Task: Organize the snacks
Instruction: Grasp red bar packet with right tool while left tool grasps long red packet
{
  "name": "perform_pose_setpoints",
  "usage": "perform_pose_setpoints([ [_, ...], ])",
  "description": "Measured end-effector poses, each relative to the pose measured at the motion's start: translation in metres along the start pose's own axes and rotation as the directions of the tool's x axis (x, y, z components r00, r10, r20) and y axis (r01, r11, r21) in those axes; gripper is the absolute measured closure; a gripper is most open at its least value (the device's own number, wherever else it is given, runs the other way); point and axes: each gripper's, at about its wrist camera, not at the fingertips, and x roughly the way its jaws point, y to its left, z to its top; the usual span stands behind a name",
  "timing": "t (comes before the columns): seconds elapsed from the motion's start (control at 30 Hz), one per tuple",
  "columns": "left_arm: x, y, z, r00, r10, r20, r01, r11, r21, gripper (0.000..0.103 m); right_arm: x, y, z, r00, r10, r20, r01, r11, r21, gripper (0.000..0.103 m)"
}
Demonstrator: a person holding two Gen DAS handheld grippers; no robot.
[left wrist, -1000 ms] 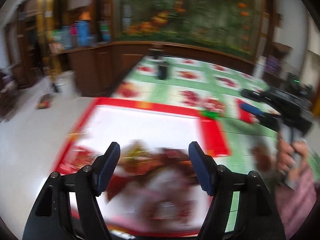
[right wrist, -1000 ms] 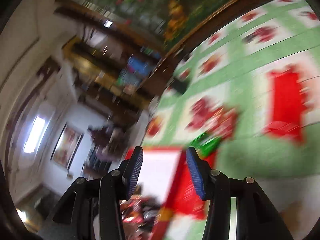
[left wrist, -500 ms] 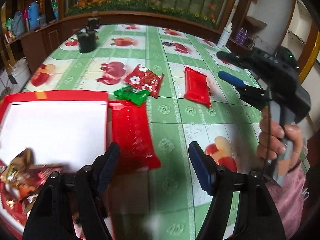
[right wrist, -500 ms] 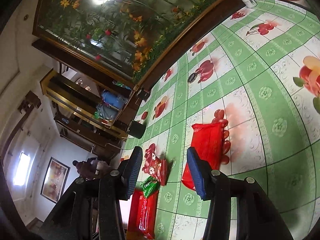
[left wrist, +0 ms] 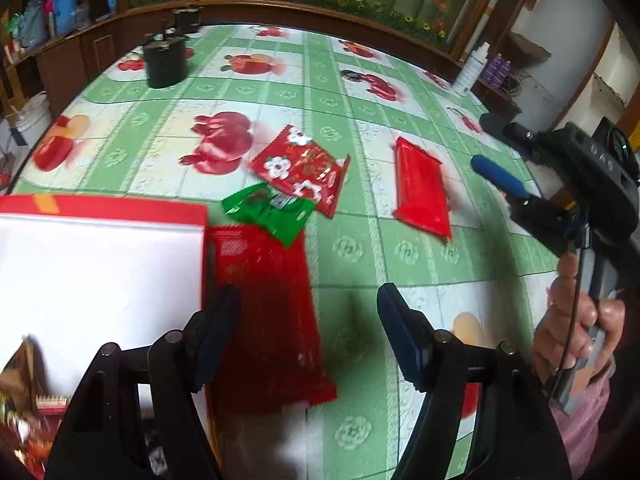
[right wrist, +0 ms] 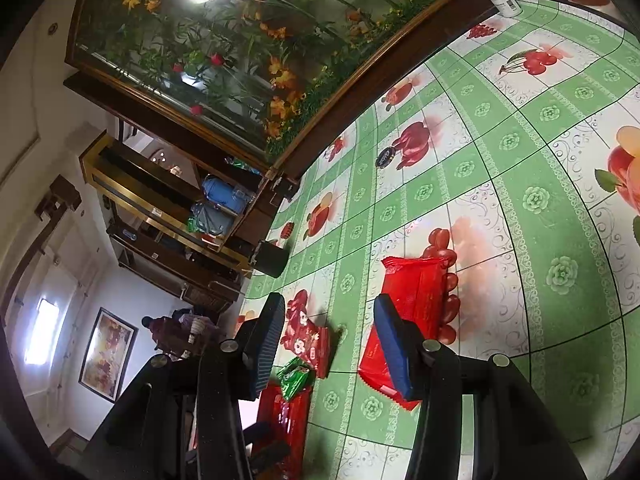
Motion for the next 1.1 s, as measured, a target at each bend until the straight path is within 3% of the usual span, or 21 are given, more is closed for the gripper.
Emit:
perform_pose_setpoints([
  [0.1,0.006,-0.001,0.004,1.000,-0.025,-0.017,0.025,1.000,0.003,0.027,0.007,-0.003,0.003,1.000,-0.022,-0.009,0.022,1.000,-0.001,0.054],
  [0.33,0.006,0.002,0.002,0.997,-0.073,0.022,0.073,0.997,-0.012,0.020,0.030,0.000,0.002,0.991,-0.128,-0.035,0.125,0.989,-0.080,0.054],
  [0.53,0.007,-0.019,-0.011,0.997,-0.061,0.054,0.056,0.995,0.081,0.017,0.036,0.002,0.002,0.988,-0.147,-0.044,0.141,0.984,-0.112,0.052],
  [0.77,0.002,-0.040,-0.031,0.988,-0.147,0.038,0.142,0.984,0.109,0.017,0.040,0.003,0.001,0.981,-0.187,-0.042,0.179,0.972,-0.154,0.051],
  [0.9,-0.016,-0.037,-0.046,0.989,-0.144,0.010,0.143,0.988,0.062,0.017,0.044,0.007,0.001,0.959,-0.281,-0.023,0.271,0.942,-0.197,0.046],
  [0.93,-0.023,-0.034,-0.050,0.994,-0.112,0.022,0.110,0.993,0.045,0.017,0.046,0.009,0.000,0.952,-0.306,-0.025,0.295,0.933,-0.206,0.046],
  [1.0,-0.032,-0.029,-0.054,0.998,0.031,0.047,-0.031,0.999,0.006,0.016,0.050,0.015,-0.004,0.929,-0.369,-0.019,0.355,0.904,-0.237,0.046],
  [1.1,-0.034,-0.032,-0.053,0.993,0.107,0.053,-0.106,0.994,-0.020,0.016,0.060,0.022,-0.012,0.884,-0.467,0.000,0.446,0.844,-0.299,0.046],
])
